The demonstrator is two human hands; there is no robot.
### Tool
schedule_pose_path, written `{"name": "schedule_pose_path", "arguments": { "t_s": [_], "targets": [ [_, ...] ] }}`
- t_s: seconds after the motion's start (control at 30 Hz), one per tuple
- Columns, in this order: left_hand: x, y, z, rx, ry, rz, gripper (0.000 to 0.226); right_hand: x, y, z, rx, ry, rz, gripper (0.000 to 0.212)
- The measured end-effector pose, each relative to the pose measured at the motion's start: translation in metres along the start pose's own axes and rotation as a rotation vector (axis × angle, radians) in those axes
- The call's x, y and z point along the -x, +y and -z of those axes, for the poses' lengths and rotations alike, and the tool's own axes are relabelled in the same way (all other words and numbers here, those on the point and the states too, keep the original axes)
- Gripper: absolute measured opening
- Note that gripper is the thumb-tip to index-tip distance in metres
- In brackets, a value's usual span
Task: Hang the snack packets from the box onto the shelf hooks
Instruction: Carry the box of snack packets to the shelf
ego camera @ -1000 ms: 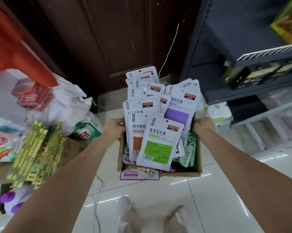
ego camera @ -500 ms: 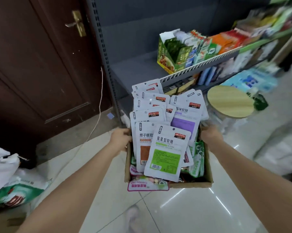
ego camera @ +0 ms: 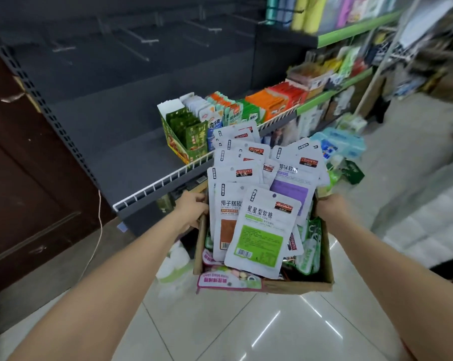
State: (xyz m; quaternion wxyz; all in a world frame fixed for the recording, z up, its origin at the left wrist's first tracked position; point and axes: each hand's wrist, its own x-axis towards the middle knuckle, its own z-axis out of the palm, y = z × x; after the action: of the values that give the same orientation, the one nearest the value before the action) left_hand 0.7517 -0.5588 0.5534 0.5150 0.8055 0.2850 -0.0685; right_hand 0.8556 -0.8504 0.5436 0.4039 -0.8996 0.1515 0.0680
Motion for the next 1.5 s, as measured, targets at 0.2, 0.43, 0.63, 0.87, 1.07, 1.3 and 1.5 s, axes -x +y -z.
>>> {"name": "schedule_pose_path", "arguments": {
  "t_s": [0.2,0.43,0.63,0.87,1.07,1.3,1.5],
  "targets": [
    [-0.044,0.061,-0.047,0.024,0.034,0.017,0.027,-0.088,-0.007,0.036,-0.001,-0.035,0.056,0.023],
    [-0.079,0.1,-0.123,0.127,0.153,0.118,0.029,-0.199,-0.015,0.064,0.067,-0.183,0.119,0.019],
    [-0.102,0.123,-0.172,0.194,0.193,0.194,0.037,-0.261,-0.01,0.071,0.1,-0.224,0.132,0.021],
    [-0.13,0.129,-0.205,0.201,0.232,0.257,0.03,-0.303,0.003,0.065,0.132,-0.255,0.125,0.019],
    [-0.143,0.122,-0.229,0.254,0.251,0.335,0.025,-0.319,0.017,0.055,0.139,-0.29,0.123,0.018],
    [-0.155,0.129,-0.227,0.329,0.188,0.331,0.025,-0.349,0.019,0.042,0.163,-0.343,0.143,0.022],
    [-0.146,0.129,-0.227,0.484,0.142,0.34,0.041,-0.341,0.021,0.052,0.229,-0.364,0.172,0.033]
  ]
}}
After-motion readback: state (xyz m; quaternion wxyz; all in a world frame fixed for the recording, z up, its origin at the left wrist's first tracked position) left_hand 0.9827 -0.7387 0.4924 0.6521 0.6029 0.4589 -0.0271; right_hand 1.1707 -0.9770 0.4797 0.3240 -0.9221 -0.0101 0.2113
